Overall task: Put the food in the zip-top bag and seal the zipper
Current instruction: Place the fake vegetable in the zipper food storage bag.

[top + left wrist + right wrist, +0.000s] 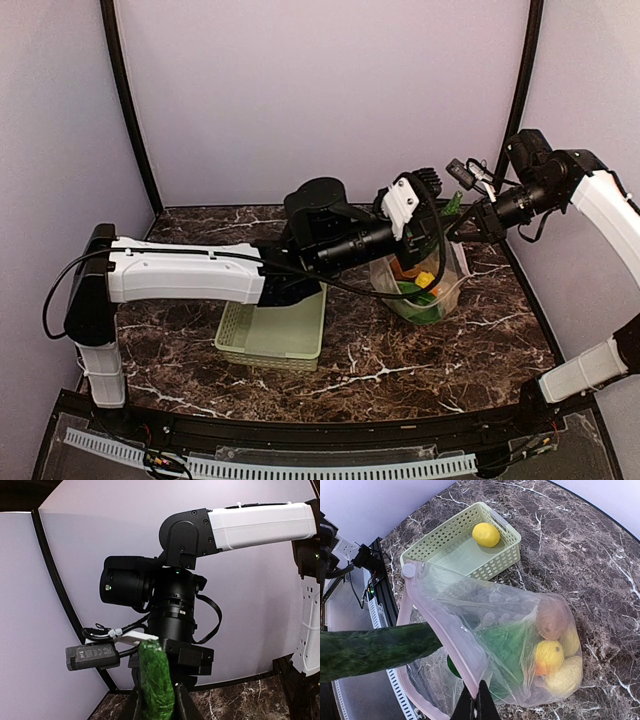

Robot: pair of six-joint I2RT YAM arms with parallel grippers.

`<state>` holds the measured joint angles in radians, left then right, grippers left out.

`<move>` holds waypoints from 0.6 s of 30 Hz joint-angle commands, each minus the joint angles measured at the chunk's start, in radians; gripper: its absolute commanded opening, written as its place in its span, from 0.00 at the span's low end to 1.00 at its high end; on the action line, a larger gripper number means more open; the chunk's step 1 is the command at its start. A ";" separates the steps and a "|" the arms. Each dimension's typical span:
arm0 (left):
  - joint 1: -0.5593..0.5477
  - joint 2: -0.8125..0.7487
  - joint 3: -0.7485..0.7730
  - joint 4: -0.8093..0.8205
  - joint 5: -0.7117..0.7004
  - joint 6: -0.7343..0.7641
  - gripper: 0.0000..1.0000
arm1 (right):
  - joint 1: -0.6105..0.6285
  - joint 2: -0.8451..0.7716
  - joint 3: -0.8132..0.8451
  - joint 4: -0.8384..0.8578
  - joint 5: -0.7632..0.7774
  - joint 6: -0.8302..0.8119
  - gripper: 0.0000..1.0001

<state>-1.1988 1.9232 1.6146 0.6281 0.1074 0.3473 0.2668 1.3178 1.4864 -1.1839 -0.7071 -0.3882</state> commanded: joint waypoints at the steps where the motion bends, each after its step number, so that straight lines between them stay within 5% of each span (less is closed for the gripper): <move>1: 0.001 0.038 -0.037 0.090 -0.018 0.040 0.01 | 0.007 -0.026 0.010 -0.005 -0.017 -0.010 0.00; 15: 0.054 0.147 -0.065 0.170 -0.076 0.042 0.01 | 0.005 -0.039 -0.001 -0.008 -0.012 -0.011 0.00; 18: 0.056 0.152 -0.075 0.158 -0.110 0.083 0.08 | 0.006 -0.036 0.001 -0.007 -0.014 -0.012 0.00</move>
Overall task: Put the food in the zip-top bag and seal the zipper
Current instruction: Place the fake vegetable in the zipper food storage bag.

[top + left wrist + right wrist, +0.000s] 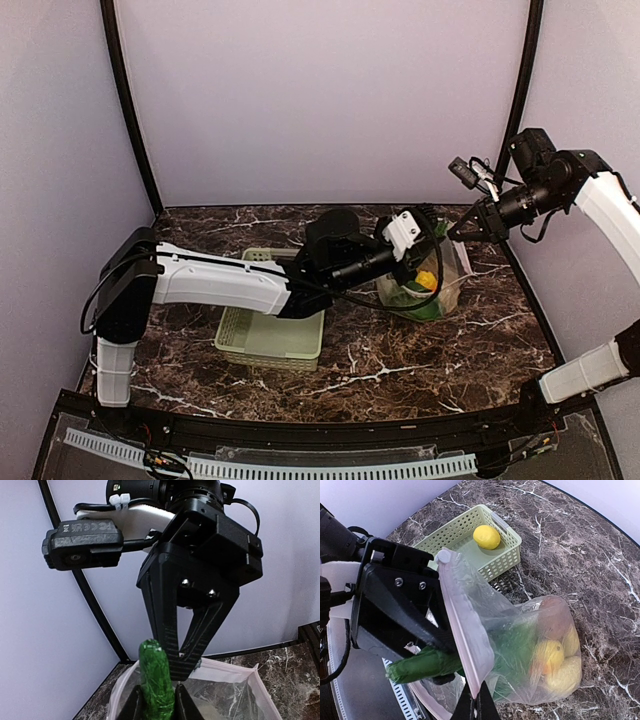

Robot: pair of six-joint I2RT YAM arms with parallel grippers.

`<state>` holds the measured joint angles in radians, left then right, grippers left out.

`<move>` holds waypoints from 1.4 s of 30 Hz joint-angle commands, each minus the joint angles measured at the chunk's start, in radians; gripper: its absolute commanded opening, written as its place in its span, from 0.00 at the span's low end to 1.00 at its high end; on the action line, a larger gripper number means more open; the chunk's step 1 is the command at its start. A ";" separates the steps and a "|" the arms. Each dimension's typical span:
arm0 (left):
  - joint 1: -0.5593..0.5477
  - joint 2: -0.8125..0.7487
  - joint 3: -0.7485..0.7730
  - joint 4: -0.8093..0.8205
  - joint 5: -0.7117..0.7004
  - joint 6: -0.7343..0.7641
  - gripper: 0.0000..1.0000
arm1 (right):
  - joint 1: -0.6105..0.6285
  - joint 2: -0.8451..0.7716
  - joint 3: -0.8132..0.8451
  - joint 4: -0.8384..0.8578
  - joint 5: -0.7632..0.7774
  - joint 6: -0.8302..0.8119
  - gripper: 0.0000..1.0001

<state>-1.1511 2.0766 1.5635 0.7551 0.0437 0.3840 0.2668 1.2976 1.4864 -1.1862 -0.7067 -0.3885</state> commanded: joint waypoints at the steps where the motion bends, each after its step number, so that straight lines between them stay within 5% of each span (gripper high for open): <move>1: 0.008 0.000 -0.026 0.029 -0.057 0.054 0.10 | 0.006 -0.014 0.002 -0.005 -0.014 -0.012 0.00; 9: 0.000 -0.039 -0.015 -0.053 -0.048 0.052 0.52 | 0.006 -0.006 0.004 -0.004 -0.017 -0.010 0.00; 18: -0.075 -0.137 0.103 -0.203 -0.100 -0.010 0.70 | 0.006 0.002 0.017 0.001 -0.017 -0.009 0.00; 26: -0.124 -0.273 0.120 -0.397 -0.362 -0.297 0.69 | 0.006 0.022 0.073 -0.004 -0.018 -0.005 0.00; 31: -0.125 -0.315 0.108 -0.666 -0.548 -0.638 0.53 | 0.006 0.039 0.137 -0.004 -0.013 -0.005 0.00; 36: -0.126 -0.352 -0.038 -0.701 -0.588 -0.986 0.45 | 0.008 0.052 0.129 0.012 -0.027 0.006 0.00; 42: -0.128 -0.317 -0.018 -0.780 -0.543 -1.182 0.46 | 0.008 0.063 0.132 0.019 -0.023 0.016 0.00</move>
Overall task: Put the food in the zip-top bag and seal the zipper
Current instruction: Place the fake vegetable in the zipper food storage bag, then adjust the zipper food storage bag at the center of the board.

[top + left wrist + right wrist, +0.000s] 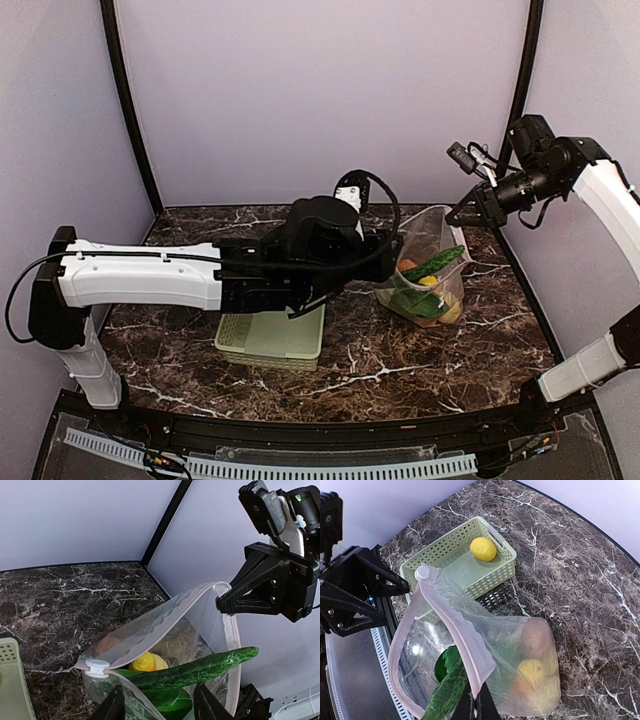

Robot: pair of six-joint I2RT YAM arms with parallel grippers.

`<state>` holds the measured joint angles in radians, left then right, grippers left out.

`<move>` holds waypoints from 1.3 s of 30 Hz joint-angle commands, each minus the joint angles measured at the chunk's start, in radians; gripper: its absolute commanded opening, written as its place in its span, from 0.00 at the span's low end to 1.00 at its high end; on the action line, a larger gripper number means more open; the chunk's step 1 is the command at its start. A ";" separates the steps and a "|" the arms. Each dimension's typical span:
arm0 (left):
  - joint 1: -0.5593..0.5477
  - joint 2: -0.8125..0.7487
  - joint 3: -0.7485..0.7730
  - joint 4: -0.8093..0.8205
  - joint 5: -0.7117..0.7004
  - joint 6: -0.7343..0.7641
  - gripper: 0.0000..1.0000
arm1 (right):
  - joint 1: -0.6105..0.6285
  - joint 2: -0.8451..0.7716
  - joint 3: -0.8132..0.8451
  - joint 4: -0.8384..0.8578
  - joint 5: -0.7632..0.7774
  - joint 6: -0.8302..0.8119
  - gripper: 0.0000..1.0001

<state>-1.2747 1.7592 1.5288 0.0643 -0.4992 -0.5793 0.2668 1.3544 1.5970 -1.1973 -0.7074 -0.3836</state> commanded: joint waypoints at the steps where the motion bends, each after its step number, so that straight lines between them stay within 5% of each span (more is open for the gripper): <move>1: -0.005 0.011 0.023 -0.110 0.000 -0.239 0.46 | 0.008 0.004 0.023 0.029 -0.021 0.012 0.00; 5: -0.005 0.026 0.029 -0.174 -0.009 -0.297 0.42 | 0.009 -0.005 0.015 0.030 -0.017 0.011 0.00; 10: 0.004 0.044 0.049 -0.162 0.004 -0.261 0.23 | 0.009 -0.015 -0.012 0.038 -0.009 0.009 0.00; 20: 0.058 0.131 0.174 -0.205 0.173 -0.263 0.02 | 0.009 -0.038 -0.026 0.040 0.018 0.011 0.00; 25: 0.084 0.152 0.255 -0.209 0.184 -0.177 0.01 | 0.008 -0.036 -0.011 0.073 0.117 0.032 0.00; 30: 0.131 0.160 0.435 -0.193 0.141 -0.005 0.01 | -0.046 0.027 0.211 0.112 0.354 0.056 0.00; 34: 0.134 0.151 0.419 -0.167 0.065 0.061 0.01 | -0.097 0.055 0.224 0.136 0.308 0.072 0.00; 39: 0.138 0.262 0.372 -0.204 0.235 -0.095 0.01 | -0.094 0.067 0.075 0.126 0.211 0.080 0.00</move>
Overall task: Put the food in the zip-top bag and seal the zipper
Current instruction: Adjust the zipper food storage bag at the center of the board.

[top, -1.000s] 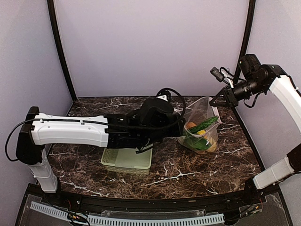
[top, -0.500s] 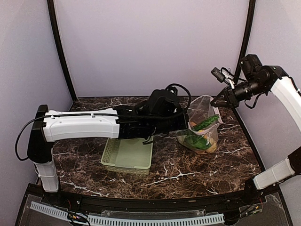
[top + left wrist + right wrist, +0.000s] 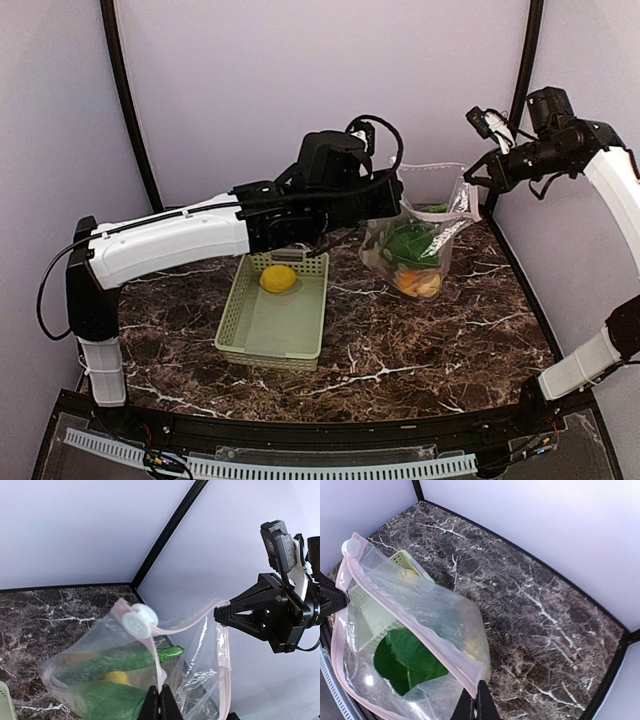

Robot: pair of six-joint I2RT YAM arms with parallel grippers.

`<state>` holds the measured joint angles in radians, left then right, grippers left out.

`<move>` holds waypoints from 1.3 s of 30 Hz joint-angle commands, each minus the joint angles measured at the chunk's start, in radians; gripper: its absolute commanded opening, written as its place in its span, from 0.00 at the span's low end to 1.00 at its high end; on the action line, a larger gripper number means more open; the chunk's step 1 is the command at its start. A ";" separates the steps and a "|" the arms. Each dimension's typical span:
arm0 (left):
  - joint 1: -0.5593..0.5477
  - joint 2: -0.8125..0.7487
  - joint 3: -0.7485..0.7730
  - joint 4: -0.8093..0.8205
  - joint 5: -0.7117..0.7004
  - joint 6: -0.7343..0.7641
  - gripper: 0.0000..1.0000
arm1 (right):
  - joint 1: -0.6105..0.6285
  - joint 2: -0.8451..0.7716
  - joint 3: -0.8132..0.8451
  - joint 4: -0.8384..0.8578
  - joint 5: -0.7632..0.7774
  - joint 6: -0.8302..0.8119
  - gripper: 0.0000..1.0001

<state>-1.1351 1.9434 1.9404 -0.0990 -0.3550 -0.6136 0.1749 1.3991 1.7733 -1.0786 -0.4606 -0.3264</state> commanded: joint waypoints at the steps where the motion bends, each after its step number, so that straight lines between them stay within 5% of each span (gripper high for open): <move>1: -0.001 0.094 -0.039 -0.046 0.115 -0.078 0.01 | -0.002 0.018 -0.116 0.010 -0.048 0.022 0.00; 8: 0.012 0.127 0.098 -0.058 0.102 0.023 0.01 | 0.001 -0.025 -0.054 -0.024 -0.177 0.006 0.00; 18: 0.012 0.063 0.068 0.039 0.036 0.134 0.01 | -0.006 -0.007 -0.154 0.012 -0.012 0.039 0.00; 26: 0.017 0.077 0.064 0.116 -0.021 0.210 0.01 | -0.026 0.045 -0.052 0.010 0.042 0.049 0.00; 32: 0.038 0.080 0.093 0.119 -0.033 0.266 0.01 | -0.032 0.059 0.060 0.014 -0.018 0.046 0.00; 39: 0.039 0.063 0.027 0.109 0.011 0.273 0.02 | -0.032 0.037 -0.076 0.037 -0.128 0.043 0.00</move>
<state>-1.0988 2.0712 2.0113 -0.0196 -0.3592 -0.3599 0.1490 1.4551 1.7817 -1.0702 -0.5167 -0.2863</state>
